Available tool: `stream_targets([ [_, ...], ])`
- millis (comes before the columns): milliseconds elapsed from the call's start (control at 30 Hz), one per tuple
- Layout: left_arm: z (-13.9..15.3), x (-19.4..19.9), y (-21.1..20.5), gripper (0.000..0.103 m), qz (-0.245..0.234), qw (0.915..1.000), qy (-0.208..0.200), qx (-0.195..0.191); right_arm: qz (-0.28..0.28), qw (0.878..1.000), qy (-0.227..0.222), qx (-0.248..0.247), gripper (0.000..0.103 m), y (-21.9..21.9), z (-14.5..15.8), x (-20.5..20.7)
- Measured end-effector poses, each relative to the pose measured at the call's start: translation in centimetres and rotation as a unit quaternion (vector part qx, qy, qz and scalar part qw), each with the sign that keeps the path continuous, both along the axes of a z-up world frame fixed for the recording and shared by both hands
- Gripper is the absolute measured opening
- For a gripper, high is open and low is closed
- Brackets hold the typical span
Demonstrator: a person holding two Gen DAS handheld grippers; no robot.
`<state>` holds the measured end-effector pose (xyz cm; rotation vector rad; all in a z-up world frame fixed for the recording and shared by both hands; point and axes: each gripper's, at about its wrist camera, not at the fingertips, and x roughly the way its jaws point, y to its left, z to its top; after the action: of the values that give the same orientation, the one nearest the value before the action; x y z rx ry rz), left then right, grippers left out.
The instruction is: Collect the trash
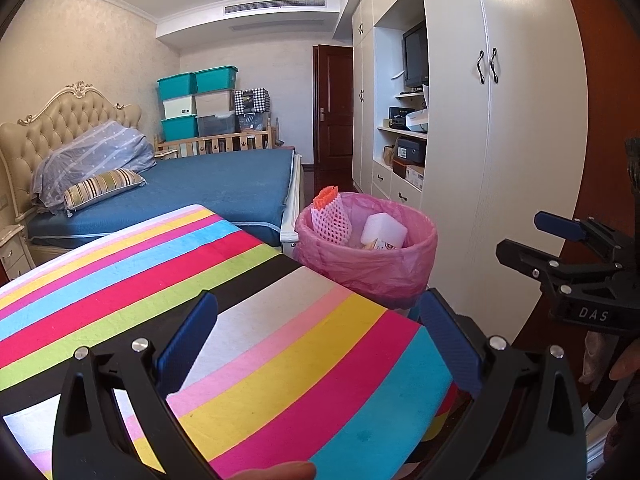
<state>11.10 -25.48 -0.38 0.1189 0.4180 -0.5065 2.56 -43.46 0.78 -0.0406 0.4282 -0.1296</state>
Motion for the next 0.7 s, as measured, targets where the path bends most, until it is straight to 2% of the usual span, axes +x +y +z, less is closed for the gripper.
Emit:
stream_targets([
  [367,0.18,-0.7,0.2,0.098,0.003,0.9998,-0.016,-0.008,0.001,1.0,-0.007,0.0,0.084,0.32,0.09,-0.15],
  [700,0.15,-0.79,0.15,0.098,0.004,0.9999,-0.015,-0.008,0.003,1.0,-0.006,0.0,0.084,0.42,-0.06,-0.11],
])
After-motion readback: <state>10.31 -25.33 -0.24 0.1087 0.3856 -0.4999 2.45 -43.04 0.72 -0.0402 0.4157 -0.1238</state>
